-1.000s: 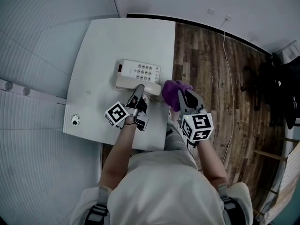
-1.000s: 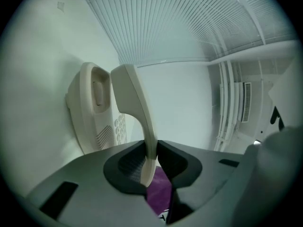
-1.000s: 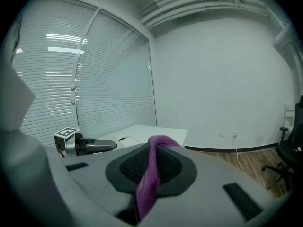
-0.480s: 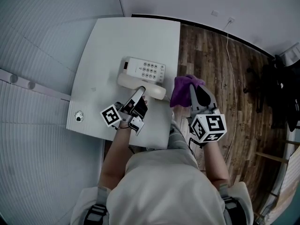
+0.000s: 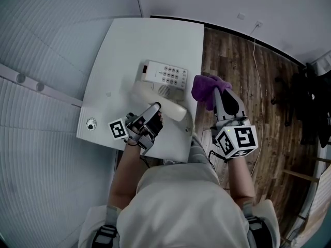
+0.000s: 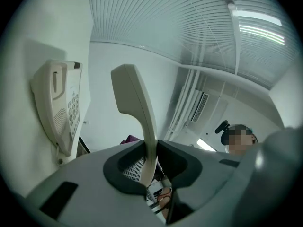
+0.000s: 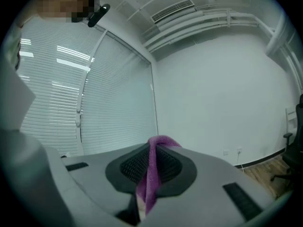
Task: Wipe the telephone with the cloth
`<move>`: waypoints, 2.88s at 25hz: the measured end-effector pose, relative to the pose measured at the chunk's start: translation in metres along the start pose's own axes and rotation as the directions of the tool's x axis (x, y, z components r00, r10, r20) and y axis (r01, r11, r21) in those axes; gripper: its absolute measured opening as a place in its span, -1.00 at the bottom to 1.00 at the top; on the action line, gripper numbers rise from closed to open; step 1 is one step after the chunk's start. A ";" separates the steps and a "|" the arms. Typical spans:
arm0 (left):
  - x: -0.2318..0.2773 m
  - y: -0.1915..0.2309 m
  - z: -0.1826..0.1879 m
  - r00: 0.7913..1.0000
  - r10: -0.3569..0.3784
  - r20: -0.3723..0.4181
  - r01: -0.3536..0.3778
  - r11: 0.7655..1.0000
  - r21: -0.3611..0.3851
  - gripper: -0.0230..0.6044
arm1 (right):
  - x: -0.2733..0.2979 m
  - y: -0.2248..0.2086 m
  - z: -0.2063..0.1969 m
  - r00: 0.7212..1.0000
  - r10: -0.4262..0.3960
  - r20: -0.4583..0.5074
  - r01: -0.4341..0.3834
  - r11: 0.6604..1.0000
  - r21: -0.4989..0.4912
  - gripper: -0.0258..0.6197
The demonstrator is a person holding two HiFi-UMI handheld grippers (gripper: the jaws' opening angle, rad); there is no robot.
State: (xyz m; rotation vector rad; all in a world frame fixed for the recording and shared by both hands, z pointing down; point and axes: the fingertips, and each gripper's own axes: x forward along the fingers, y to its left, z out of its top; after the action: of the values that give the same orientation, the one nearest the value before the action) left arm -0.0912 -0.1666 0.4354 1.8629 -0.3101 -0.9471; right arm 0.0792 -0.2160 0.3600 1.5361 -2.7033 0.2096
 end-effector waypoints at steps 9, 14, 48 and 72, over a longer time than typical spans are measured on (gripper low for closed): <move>-0.004 -0.039 -0.017 0.994 -0.089 -0.064 0.088 0.996 -0.010 -0.62 | 0.021 0.052 0.008 0.973 0.229 -0.027 -0.230 0.972 -0.039 -0.79; -0.006 -0.054 -0.028 0.984 -0.114 -0.137 0.119 0.992 0.028 -0.62 | 0.039 0.083 0.007 0.939 0.338 -0.058 -0.340 0.940 -0.031 -0.79; -0.006 -0.077 -0.047 0.961 -0.135 -0.240 0.154 0.986 0.059 -0.62 | 0.035 0.184 -0.005 0.711 0.682 -0.170 -0.696 0.717 -0.035 -0.79; -0.008 -0.069 -0.039 0.979 -0.085 -0.187 0.105 0.989 0.099 -0.62 | -0.019 0.174 -0.011 0.569 0.797 -0.202 -0.810 0.586 0.031 -0.79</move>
State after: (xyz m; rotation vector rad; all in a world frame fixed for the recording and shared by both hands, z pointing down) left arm -0.0816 -0.1028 0.3880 2.0643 -0.1644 -0.8291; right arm -0.0605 -0.1111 0.3516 0.1070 -2.9657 0.2550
